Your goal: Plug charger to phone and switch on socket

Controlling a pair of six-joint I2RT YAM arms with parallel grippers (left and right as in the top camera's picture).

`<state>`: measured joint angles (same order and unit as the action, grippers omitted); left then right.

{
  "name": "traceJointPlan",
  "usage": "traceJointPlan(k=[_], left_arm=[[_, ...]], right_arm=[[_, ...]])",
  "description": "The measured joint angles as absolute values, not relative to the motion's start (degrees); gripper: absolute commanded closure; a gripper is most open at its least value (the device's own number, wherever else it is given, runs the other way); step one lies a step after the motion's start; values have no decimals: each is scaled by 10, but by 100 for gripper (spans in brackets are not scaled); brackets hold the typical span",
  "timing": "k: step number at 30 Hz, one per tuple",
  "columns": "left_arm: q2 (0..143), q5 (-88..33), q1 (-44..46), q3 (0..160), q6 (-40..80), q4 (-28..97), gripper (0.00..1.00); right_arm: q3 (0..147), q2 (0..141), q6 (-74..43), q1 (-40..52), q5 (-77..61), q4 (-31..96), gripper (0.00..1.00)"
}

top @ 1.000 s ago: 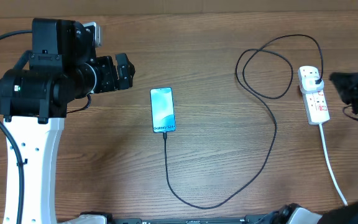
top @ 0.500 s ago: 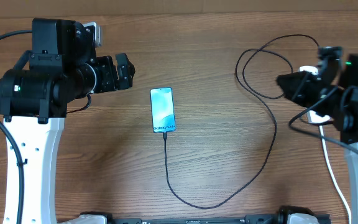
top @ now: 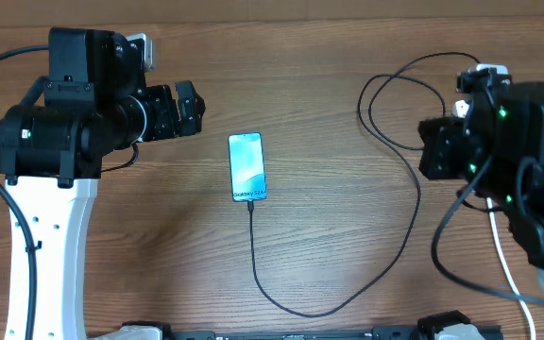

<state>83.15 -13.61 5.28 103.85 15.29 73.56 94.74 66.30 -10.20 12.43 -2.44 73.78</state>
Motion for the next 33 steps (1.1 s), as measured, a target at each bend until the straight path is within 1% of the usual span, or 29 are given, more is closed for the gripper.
traceJointPlan(k=[6,12,15,16,17,20,21,23,24,25,33], left_arm=[[832,-136,53,1039,153,735,1],[832,-136,53,1039,153,736,1],[832,-134,53,1039,153,736,0],[832,-134,53,1039,153,736,0],[832,-134,53,1039,153,736,0],[832,-134,53,1039,153,736,0],[832,-134,53,1039,153,736,0],[832,-134,53,1039,153,736,0],[832,-134,53,1039,153,736,0],[832,-134,53,1039,153,736,0],[832,-134,53,1039,153,736,1]], right_arm=[[908,585,-92,125,-6,697,96],[783,456,-92,125,5,617,96],[717,424,-95,125,5,594,95],[698,421,-97,125,5,592,91],[682,422,-103,125,4,592,85],[646,432,-115,125,4,594,61],[640,436,-120,125,2,597,45],[635,443,-122,125,-1,600,26],[635,445,-125,125,-3,600,10],[635,446,-126,125,-4,600,0],[635,449,-122,125,-9,600,0]])
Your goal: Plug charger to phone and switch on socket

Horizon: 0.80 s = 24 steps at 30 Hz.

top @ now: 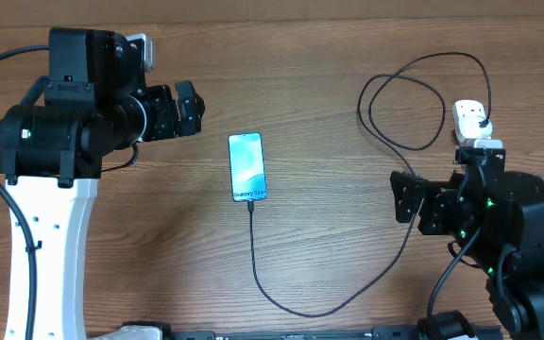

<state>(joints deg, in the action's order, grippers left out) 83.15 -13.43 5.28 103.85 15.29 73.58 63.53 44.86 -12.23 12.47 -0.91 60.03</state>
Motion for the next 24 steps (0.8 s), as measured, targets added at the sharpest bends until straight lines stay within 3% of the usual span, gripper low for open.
traceJointPlan(k=[18,24], left_arm=[[832,-134,53,1039,153,736,0],[832,-134,53,1039,153,736,1]], right_arm=[[635,452,-122,125,-10,604,0],[617,445,-113,123,-6,540,0]])
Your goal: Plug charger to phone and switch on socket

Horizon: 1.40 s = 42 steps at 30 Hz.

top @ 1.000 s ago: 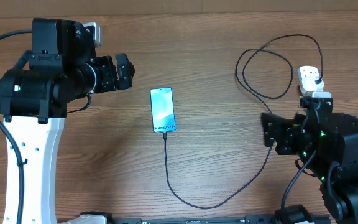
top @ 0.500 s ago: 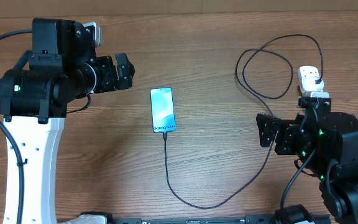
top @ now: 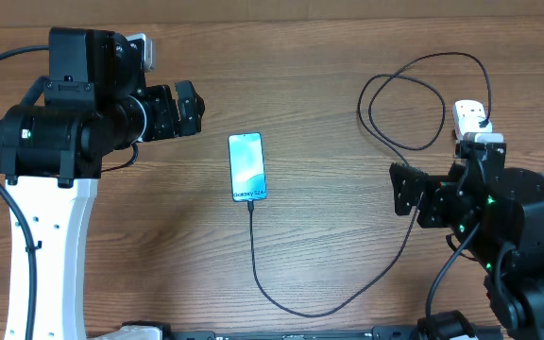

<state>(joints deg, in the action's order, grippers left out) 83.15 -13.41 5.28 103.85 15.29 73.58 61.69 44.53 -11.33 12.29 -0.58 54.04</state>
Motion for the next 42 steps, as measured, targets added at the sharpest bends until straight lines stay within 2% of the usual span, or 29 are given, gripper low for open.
traceJointPlan(k=[17,23,32,42], left_arm=[[832,-134,53,1038,153,736,0],[832,-134,53,1038,153,736,0],[832,-134,53,1038,153,736,1],[832,-134,53,1038,153,736,0]], right_arm=[[237,167,-105,97,4,190,0],[131,89,-105,92,4,131,0],[48,13,-113,69,3,84,0],[13,8,-119,46,1,46,0]])
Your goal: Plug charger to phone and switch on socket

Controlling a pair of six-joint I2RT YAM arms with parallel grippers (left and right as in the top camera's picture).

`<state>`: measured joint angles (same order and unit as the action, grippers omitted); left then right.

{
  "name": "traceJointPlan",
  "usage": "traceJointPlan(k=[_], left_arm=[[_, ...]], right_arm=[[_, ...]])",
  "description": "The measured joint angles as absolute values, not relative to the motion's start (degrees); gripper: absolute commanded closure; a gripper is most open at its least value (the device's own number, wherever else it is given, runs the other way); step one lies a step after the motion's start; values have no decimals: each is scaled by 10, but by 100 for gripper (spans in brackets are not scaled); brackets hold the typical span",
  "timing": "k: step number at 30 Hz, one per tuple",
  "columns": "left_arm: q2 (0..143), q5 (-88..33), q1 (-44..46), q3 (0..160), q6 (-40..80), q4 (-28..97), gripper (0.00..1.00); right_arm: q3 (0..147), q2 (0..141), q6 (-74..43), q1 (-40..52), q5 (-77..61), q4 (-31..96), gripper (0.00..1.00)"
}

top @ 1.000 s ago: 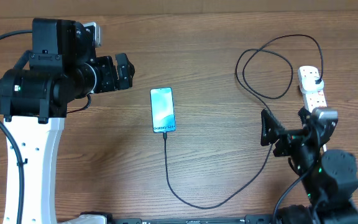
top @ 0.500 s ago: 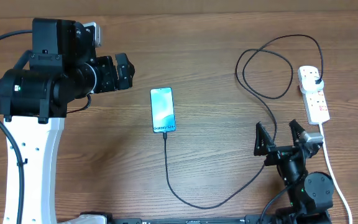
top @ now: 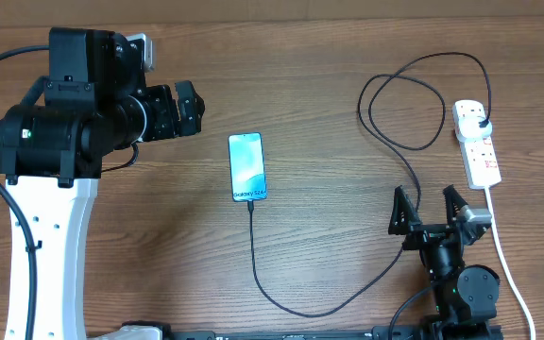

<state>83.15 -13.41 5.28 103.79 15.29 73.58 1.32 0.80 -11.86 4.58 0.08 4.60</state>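
Note:
The phone lies face up mid-table, screen lit. The black charger cable is plugged into its lower end, loops along the front and runs up to the plug in the white socket strip at the far right. My right gripper sits near the front right, fingers spread open and empty, well below the strip. My left gripper hovers left of the phone, up and away from it; whether it is open or shut cannot be told.
The left arm's white base and black body fill the left side. The strip's white lead trails down the right edge. Cable loops lie at the back right.
My right arm has drawn back toward the front edge, uncovering the whole socket strip. Its fingers now point up-table and stand open. The left arm, phone and cable have not moved.
My right arm first covered the socket strip at the far right. Then it was lower, with the strip's top showing, and stayed about there. Now it is folded near the front. The phone kept its cable and lit screen throughout; the left arm stayed still.

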Motion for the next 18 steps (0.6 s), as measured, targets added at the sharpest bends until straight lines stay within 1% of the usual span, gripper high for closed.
traceJointPlan(k=[18], left_arm=[[832,-134,53,1038,153,736,0]], right_arm=[[11,8,-119,45,-11,50,0]])
